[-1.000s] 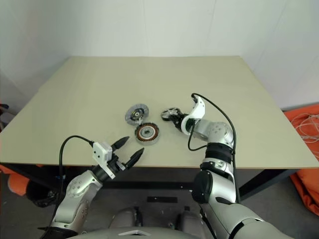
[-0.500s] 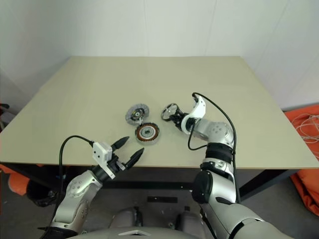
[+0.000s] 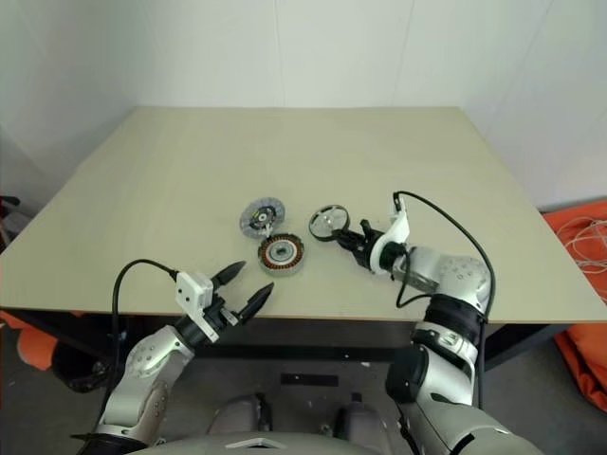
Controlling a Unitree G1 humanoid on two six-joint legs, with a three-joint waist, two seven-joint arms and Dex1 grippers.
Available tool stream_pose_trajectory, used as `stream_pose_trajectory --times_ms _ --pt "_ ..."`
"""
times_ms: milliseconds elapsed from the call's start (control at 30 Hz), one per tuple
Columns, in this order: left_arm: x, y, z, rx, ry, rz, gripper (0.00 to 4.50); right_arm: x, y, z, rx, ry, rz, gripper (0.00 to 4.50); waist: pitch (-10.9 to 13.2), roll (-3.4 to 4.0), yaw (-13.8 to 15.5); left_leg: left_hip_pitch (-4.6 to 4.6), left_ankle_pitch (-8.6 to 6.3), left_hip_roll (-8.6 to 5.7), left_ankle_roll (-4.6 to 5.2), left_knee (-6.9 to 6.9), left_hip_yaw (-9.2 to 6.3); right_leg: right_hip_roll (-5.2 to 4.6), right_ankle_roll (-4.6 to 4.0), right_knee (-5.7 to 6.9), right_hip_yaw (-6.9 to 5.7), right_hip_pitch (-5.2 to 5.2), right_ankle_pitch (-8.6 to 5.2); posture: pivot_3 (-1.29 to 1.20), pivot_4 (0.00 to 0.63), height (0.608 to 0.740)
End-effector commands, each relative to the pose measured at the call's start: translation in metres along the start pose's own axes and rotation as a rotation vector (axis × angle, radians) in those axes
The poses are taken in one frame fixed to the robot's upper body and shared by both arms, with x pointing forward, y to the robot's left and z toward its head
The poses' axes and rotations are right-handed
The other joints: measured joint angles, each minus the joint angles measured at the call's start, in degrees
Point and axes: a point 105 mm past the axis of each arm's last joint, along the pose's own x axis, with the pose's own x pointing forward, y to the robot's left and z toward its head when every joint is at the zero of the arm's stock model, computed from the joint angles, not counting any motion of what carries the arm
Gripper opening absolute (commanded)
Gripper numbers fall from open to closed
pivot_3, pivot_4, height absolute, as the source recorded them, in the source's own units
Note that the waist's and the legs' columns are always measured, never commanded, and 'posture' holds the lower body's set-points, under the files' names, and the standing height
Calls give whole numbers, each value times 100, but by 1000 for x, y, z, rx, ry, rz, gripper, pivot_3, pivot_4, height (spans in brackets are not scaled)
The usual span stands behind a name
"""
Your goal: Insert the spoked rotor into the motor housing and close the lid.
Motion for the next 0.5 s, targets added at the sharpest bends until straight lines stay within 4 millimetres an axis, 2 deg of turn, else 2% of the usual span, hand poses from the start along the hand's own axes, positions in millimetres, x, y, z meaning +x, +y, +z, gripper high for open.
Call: stream_pose_trajectory --times_ms 33,200,500 --pt "2 -2 15 22 -48 -15 4500 -6 29 -6 -42 29 169 299 0 2 5 0 1 0 -1 0 0 0 0 0 0 -1 0 0 0 740" --pt "2 -2 15 20 -46 -15 4500 -2 36 -22 -28 87 246 299 0 3 64 8 1 1 -1 0 0 -1 6 -1 0 6 -3 0 0 740" --pt "1 -3 15 19 -43 -13 4500 11 38 -41 2 171 254 299 0 4 70 3 2 0 -3 -2 0 -1 6 -2 0 2 -4 0 0 740"
